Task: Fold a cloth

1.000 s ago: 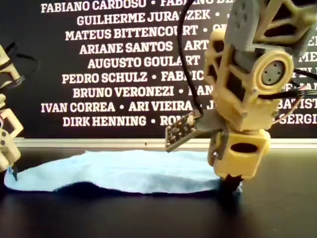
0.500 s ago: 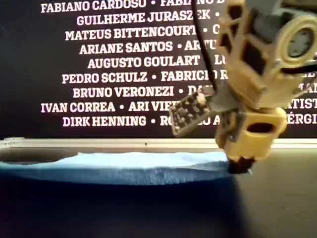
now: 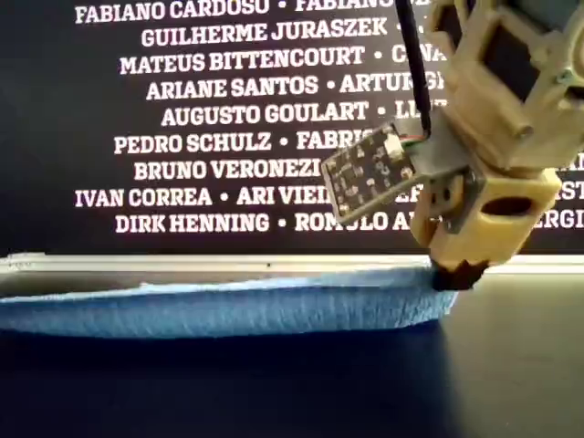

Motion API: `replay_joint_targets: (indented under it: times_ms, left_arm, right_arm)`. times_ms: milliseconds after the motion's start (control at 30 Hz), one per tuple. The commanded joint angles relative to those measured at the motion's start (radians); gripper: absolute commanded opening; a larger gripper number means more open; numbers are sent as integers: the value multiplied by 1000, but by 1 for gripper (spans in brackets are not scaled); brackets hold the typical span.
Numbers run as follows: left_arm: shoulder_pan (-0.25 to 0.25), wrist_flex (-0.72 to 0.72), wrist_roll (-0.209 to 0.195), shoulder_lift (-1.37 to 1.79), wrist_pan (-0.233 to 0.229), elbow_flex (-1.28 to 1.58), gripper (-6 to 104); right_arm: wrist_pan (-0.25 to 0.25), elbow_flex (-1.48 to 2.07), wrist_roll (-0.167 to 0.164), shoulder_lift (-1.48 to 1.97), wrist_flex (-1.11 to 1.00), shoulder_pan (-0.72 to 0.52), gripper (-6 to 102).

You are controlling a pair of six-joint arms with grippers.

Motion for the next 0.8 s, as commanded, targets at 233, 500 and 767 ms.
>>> replay_joint_targets:
  times_ms: [233, 500, 767]
  left_arm:
    - [-3, -21, 3, -183, -17, -331, -1]
    - [51, -21, 3, -538, -18, -741, -1]
    - [106, -21, 2, -795, -17, -1028, 0]
  right_arm:
    - [12, -187, -2, -97, -183, -28, 1]
    - [-8, -538, -2, -508, -314, -210, 1]
    - [-8, -854, 15, -782, -314, -216, 1]
